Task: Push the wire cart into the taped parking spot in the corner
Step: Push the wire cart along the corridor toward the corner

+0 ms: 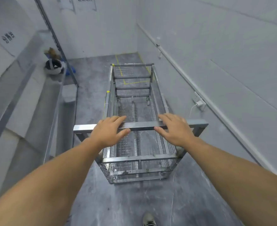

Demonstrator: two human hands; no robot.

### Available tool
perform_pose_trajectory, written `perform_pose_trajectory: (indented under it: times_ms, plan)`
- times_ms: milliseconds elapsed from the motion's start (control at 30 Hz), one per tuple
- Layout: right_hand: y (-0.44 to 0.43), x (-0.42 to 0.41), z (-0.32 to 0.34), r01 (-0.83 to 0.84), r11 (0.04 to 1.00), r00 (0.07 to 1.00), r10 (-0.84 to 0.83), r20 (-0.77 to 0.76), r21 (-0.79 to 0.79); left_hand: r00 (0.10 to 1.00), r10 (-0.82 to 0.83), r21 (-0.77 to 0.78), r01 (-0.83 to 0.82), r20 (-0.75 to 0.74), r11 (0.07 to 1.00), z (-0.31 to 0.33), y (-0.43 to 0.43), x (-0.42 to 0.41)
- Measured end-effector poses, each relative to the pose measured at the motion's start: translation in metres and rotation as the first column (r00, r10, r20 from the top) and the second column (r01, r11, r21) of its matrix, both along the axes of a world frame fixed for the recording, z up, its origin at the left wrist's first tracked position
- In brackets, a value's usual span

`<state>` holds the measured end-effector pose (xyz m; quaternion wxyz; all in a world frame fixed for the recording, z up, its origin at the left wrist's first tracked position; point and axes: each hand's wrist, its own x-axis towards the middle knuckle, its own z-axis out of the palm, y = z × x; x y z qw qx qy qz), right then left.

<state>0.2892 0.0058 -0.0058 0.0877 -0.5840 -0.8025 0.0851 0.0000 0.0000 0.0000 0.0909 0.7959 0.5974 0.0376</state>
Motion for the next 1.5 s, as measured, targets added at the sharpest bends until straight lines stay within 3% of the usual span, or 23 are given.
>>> perform_pose_trajectory:
  times_ms: [167, 300, 600, 1133, 1500]
  plan:
    - [0.007, -0.004, -0.014, -0.017, 0.996, 0.978, -0.001, 0.209, 0.083, 0.995, -0.072, 0.100, 0.079, -0.075, 0.992, -0.008, 0.006, -0.004]
    - [0.015, -0.004, -0.018, -0.015, 0.990, 0.976, -0.016, 0.217, 0.139, 0.991, -0.080, 0.138, 0.094, -0.105, 0.986, -0.007, 0.015, -0.004]
    - [0.047, -0.001, -0.022, -0.048, 0.983, 0.963, -0.001, 0.268, 0.176, 0.980, -0.023, 0.069, 0.038, -0.200, 0.997, -0.003, 0.044, -0.011]
    - [0.125, 0.003, -0.024, -0.088, 0.971, 0.977, 0.042, 0.208, 0.220, 0.983, 0.071, 0.212, -0.034, -0.169, 0.977, -0.009, 0.114, -0.003]
    - [0.189, 0.008, -0.023, -0.041, 0.975, 0.983, -0.001, 0.186, 0.221, 0.979, 0.089, 0.182, -0.055, -0.184, 0.982, -0.008, 0.181, 0.006]
